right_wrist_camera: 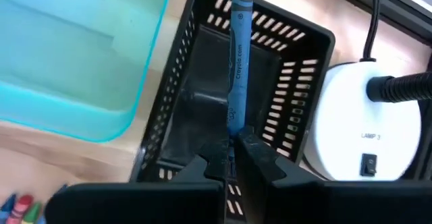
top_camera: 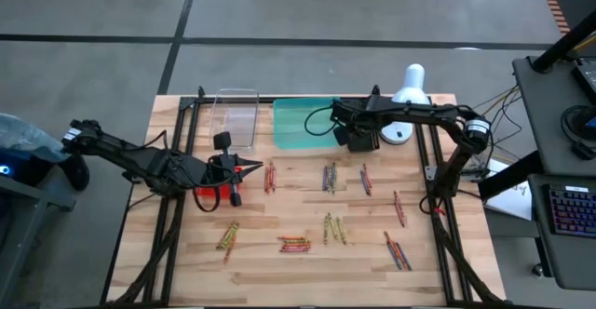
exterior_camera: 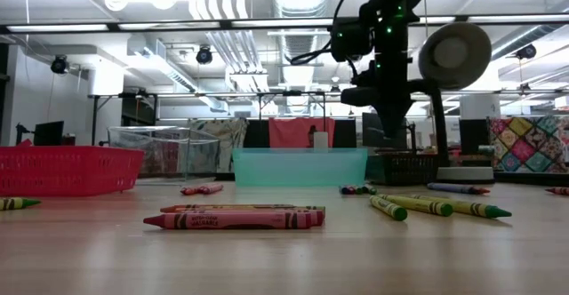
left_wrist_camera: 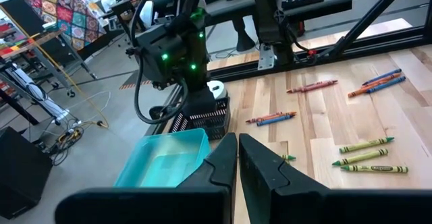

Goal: Sort crayons
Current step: Put the blue crayon into the black bin

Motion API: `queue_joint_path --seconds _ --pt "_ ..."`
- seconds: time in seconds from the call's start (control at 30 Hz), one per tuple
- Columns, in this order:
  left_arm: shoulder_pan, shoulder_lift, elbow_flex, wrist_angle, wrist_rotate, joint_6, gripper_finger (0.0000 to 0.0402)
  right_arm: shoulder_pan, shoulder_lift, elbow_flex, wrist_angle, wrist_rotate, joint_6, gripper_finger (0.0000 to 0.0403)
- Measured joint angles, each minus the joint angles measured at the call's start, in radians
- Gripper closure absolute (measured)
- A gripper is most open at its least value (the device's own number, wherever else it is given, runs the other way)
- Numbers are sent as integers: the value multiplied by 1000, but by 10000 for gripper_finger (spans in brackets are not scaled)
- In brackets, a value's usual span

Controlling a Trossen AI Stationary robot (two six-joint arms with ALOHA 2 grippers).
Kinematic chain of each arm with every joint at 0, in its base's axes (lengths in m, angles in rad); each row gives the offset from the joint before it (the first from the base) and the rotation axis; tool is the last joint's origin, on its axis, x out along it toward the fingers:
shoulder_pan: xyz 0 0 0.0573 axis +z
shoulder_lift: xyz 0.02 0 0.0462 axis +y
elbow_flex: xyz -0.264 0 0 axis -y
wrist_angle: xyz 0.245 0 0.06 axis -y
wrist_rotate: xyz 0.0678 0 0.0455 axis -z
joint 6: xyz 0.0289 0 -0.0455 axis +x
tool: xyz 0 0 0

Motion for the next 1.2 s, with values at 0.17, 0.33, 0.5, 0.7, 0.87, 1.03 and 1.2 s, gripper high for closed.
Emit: queue_joint_path --seconds 0.17,0.33,0.5,0.7,0.87,1.03,1.2 --pt "0 0 0 0 0 0 402 0 0 -29 51 1 6 391" --pt "0 0 0 1 0 4 402 0 0 -75 112 1 11 391" --pt "0 0 0 1 0 4 402 0 0 -116 157 -1 14 391" --pt "0 0 0 1 0 4 402 0 0 -166 223 -2 24 391" --pt "0 0 0 1 0 5 402 -1 0 -208 268 -2 23 391" --pt "0 0 0 1 0 5 402 0 0 -217 272 -2 23 390" --pt "0 0 0 1 -1 5 402 0 0 -217 292 -2 20 390"
